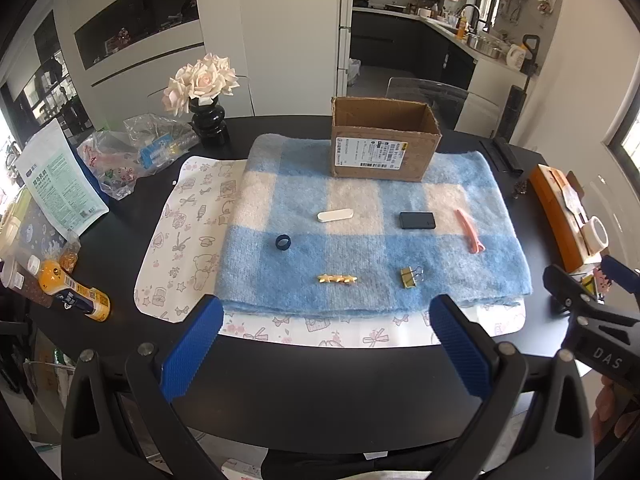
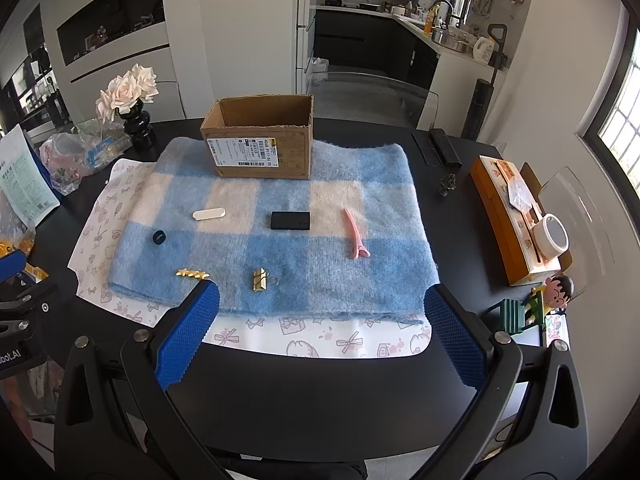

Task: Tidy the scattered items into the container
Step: 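Move both tools toward the black ring and pink hair clip on the blanket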

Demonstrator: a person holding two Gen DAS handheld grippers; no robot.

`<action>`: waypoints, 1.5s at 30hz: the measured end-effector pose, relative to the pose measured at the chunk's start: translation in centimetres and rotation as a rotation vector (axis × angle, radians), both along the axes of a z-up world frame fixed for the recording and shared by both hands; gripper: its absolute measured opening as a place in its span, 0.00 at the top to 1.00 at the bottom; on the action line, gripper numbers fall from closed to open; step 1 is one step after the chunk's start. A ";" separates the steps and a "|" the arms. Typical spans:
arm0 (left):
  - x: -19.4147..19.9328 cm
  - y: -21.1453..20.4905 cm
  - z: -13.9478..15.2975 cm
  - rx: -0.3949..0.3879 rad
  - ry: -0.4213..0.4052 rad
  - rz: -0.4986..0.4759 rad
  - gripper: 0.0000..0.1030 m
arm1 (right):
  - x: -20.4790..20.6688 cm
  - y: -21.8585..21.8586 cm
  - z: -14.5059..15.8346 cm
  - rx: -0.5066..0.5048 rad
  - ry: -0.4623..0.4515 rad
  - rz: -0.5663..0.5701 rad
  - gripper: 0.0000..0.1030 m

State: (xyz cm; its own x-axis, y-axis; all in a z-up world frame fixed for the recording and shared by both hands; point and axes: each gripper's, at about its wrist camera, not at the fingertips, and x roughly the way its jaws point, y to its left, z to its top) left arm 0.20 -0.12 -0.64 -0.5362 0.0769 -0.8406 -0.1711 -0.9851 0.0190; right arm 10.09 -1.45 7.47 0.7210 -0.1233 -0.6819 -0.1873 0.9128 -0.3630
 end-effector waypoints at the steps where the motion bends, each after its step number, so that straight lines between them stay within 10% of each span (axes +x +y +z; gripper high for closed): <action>1: 0.0 0.0 0.0 0.002 0.000 -0.003 0.00 | 0.0 0.0 0.0 -0.001 0.000 -0.001 0.00; 45: -5.9 0.8 -6.3 0.047 -0.094 -0.139 0.00 | 6.9 0.2 -5.3 -0.017 0.118 -0.085 0.00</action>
State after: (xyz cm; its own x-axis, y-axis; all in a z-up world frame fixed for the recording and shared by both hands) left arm -5.74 0.69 -6.94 -0.4371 0.1850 -0.8802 -0.3046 -0.9512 -0.0486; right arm 17.01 -1.23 2.15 0.6225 -0.1924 -0.7586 -0.1520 0.9211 -0.3583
